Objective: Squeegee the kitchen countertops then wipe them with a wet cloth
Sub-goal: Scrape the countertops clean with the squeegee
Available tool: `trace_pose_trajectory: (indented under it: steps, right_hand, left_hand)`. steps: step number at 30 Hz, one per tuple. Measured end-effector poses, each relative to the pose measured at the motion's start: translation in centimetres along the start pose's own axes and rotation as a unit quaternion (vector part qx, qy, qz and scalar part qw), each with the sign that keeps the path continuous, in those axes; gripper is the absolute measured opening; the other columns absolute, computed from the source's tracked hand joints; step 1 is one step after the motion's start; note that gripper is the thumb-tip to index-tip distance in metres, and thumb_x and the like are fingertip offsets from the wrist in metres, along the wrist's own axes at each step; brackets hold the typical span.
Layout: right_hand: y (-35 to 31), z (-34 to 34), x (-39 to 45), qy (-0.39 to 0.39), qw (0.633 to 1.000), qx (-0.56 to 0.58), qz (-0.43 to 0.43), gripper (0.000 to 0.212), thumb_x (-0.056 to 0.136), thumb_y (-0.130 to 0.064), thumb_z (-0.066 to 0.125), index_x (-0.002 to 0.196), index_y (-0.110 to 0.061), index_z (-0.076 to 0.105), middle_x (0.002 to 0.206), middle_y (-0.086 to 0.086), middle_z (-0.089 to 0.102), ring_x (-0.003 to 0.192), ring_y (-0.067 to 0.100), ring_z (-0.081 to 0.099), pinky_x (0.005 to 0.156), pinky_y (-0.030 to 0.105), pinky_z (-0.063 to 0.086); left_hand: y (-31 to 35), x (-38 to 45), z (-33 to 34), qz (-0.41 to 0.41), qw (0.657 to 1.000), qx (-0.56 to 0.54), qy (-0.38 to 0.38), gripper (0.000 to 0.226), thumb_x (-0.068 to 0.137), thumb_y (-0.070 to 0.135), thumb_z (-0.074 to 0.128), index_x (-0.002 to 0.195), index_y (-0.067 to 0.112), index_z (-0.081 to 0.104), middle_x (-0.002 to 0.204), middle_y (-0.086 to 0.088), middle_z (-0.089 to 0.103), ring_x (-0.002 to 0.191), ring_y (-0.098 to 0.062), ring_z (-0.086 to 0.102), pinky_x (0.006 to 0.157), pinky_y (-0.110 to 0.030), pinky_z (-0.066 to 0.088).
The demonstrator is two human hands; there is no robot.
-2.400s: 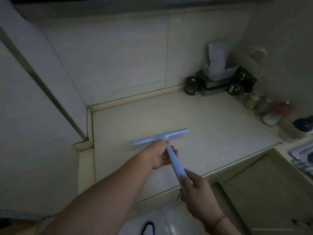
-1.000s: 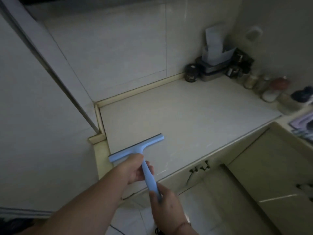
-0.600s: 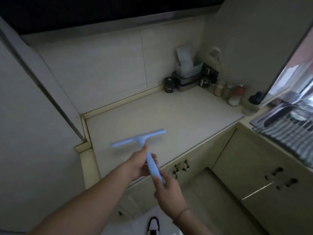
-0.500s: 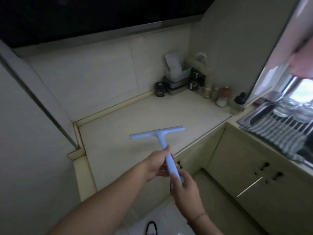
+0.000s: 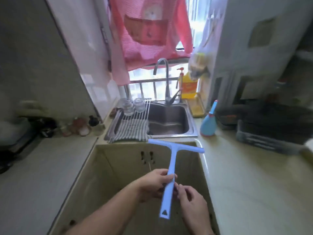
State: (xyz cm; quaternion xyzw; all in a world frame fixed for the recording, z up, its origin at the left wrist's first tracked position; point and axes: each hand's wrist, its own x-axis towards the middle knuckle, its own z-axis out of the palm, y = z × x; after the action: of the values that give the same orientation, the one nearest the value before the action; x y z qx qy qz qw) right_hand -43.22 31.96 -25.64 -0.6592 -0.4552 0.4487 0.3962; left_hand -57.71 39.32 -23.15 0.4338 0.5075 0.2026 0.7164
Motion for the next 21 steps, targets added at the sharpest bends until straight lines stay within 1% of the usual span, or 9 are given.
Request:
trace_pose_trajectory:
  steps: [2, 5, 7, 9, 10, 13, 17, 19, 21]
  right_hand:
    - [0.9, -2.6, 1.3, 0.078, 0.997, 0.007, 0.02, 0.022, 0.091, -0.035, 0.06, 0.069, -0.034, 0.063, 0.069, -0.016, 0.068, 0.072, -0.003, 0.062, 0.061, 0.011, 0.042]
    - [2.3, -5.3, 3.6, 0.158, 0.986, 0.02, 0.058, 0.022, 0.092, -0.03, 0.059, 0.07, -0.032, 0.062, 0.071, -0.009, 0.069, 0.072, 0.004, 0.062, 0.06, 0.01, 0.041]
    - [3.6, -6.1, 5.7, 0.171, 0.981, 0.024, 0.09, 0.022, 0.093, -0.03, 0.057, 0.074, -0.03, 0.066, 0.074, -0.008, 0.071, 0.071, 0.012, 0.064, 0.067, 0.025, 0.05]
    - [4.3, -6.4, 7.7, 0.178, 0.976, 0.037, 0.119, 0.022, 0.094, -0.033, 0.055, 0.079, -0.027, 0.07, 0.079, -0.008, 0.072, 0.07, 0.014, 0.062, 0.072, 0.035, 0.052]
    - [4.4, -6.4, 8.7, 0.182, 0.974, 0.043, 0.129, 0.024, 0.094, -0.034, 0.054, 0.081, -0.024, 0.071, 0.08, -0.006, 0.072, 0.07, 0.013, 0.061, 0.07, 0.036, 0.051]
    - [4.0, -6.0, 11.8, 0.191, 0.967, 0.05, 0.158, 0.032, 0.098, -0.032, 0.049, 0.082, -0.016, 0.071, 0.078, -0.002, 0.072, 0.072, 0.016, 0.064, 0.065, 0.032, 0.048]
    - [3.5, -5.2, 14.2, 0.253, 0.946, 0.082, 0.184, 0.029, 0.098, -0.022, 0.052, 0.078, -0.008, 0.068, 0.074, 0.006, 0.073, 0.074, 0.024, 0.07, 0.067, 0.041, 0.053]
    - [3.3, -5.4, 14.2, 0.283, 0.934, 0.093, 0.197, 0.029, 0.097, -0.016, 0.051, 0.075, -0.006, 0.067, 0.071, 0.006, 0.073, 0.068, 0.022, 0.068, 0.062, 0.037, 0.049]
    - [3.3, -6.3, 14.2, 0.3, 0.921, 0.122, 0.217, 0.03, 0.098, -0.015, 0.048, 0.078, -0.005, 0.068, 0.073, 0.006, 0.074, 0.073, 0.023, 0.069, 0.062, 0.036, 0.049]
  left_hand:
    - [0.7, 2.9, 1.9, -0.018, 0.998, 0.031, -0.055, 0.012, 0.101, 0.02, 0.046, 0.104, 0.014, 0.056, 0.086, -0.004, 0.067, 0.077, -0.023, 0.068, 0.068, -0.03, 0.05]
    - [1.3, 7.1, 3.7, -0.03, 0.987, 0.077, -0.136, 0.012, 0.101, 0.018, 0.045, 0.105, 0.013, 0.055, 0.086, -0.005, 0.063, 0.074, -0.026, 0.066, 0.064, -0.03, 0.05]
    - [1.8, 9.8, 4.2, -0.03, 0.975, 0.11, -0.191, 0.012, 0.1, 0.018, 0.045, 0.104, 0.01, 0.053, 0.085, -0.006, 0.06, 0.068, -0.023, 0.064, 0.059, -0.028, 0.051]
    - [2.5, 12.1, 4.4, -0.031, 0.959, 0.147, -0.238, 0.011, 0.101, 0.015, 0.044, 0.096, 0.008, 0.051, 0.081, -0.007, 0.058, 0.061, -0.018, 0.063, 0.056, -0.027, 0.051]
    - [2.8, 13.2, 4.3, -0.034, 0.951, 0.17, -0.257, 0.012, 0.101, 0.015, 0.044, 0.094, 0.008, 0.051, 0.078, -0.007, 0.057, 0.059, -0.016, 0.063, 0.055, -0.027, 0.052]
    - [4.0, 16.1, 3.8, -0.048, 0.921, 0.222, -0.316, 0.01, 0.1, 0.016, 0.043, 0.101, 0.009, 0.05, 0.075, -0.003, 0.057, 0.057, -0.011, 0.063, 0.059, -0.024, 0.053]
    - [5.7, 19.1, 3.2, -0.045, 0.879, 0.267, -0.392, 0.013, 0.102, 0.016, 0.042, 0.092, 0.016, 0.051, 0.067, 0.005, 0.062, 0.058, -0.006, 0.064, 0.055, -0.019, 0.05]
    - [6.0, 19.6, 3.8, -0.066, 0.877, 0.257, -0.401, 0.018, 0.101, 0.018, 0.045, 0.086, 0.017, 0.053, 0.065, 0.003, 0.063, 0.06, -0.009, 0.064, 0.056, -0.021, 0.051]
    - [5.9, 20.0, 4.7, -0.1, 0.885, 0.223, -0.397, 0.02, 0.101, 0.02, 0.048, 0.083, 0.013, 0.054, 0.065, -0.001, 0.064, 0.058, -0.012, 0.063, 0.056, -0.022, 0.051]
